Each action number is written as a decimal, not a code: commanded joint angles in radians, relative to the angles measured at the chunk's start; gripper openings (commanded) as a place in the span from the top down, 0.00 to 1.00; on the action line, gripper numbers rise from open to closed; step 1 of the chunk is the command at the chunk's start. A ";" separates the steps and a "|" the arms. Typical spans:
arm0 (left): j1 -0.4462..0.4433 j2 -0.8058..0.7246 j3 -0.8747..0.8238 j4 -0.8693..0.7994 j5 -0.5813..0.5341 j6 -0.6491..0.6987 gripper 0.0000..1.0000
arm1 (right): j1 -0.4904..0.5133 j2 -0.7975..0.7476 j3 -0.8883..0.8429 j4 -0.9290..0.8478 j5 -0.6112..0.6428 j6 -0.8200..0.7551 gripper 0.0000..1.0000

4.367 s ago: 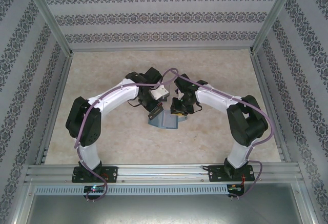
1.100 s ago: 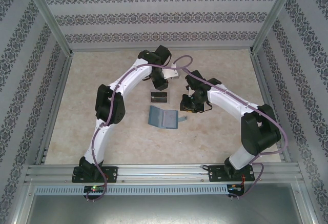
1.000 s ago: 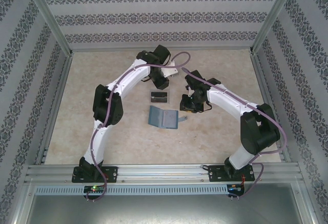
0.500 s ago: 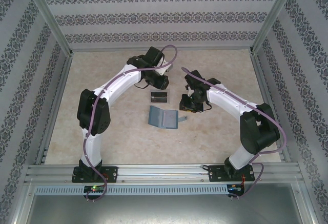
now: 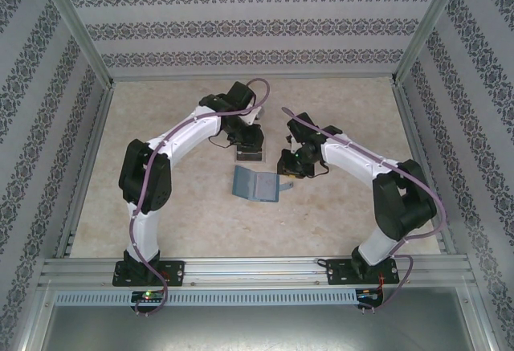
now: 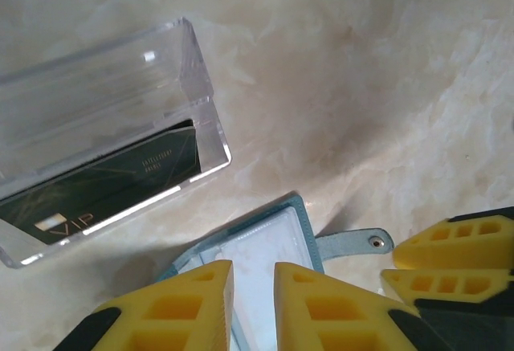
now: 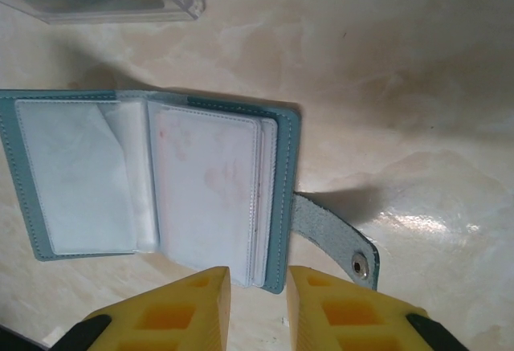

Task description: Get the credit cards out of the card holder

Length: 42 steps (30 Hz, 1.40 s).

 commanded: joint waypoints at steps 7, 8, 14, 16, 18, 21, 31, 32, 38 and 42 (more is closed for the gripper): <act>-0.055 -0.080 -0.110 0.044 0.066 -0.179 0.80 | -0.001 0.051 -0.055 0.051 -0.035 0.002 0.74; -0.064 -0.083 -0.124 0.054 0.066 -0.188 0.80 | -0.002 0.054 -0.059 0.056 -0.034 0.002 0.74; -0.109 -0.088 -0.205 0.129 0.086 -0.264 0.80 | -0.006 0.076 -0.075 0.060 -0.021 -0.010 0.74; -0.124 -0.081 -0.220 0.147 0.086 -0.280 0.80 | -0.009 0.080 -0.083 0.060 -0.010 -0.013 0.74; -0.137 -0.072 -0.224 0.160 0.089 -0.289 0.80 | -0.013 0.086 -0.091 0.064 -0.005 -0.016 0.74; -0.147 -0.049 -0.223 0.167 0.091 -0.303 0.80 | -0.016 0.098 -0.097 0.065 0.000 -0.021 0.74; -0.163 -0.009 -0.259 0.208 0.119 -0.348 0.83 | -0.020 0.111 -0.120 0.080 0.010 -0.017 0.76; -0.165 -0.005 -0.266 0.215 0.122 -0.354 0.83 | -0.020 0.111 -0.120 0.080 0.009 -0.015 0.76; -0.176 0.017 -0.286 0.237 0.134 -0.377 0.83 | -0.022 0.111 -0.122 0.080 0.005 -0.015 0.77; -0.178 0.046 -0.282 0.237 0.162 -0.397 0.81 | -0.022 0.112 -0.120 0.079 0.004 -0.015 0.77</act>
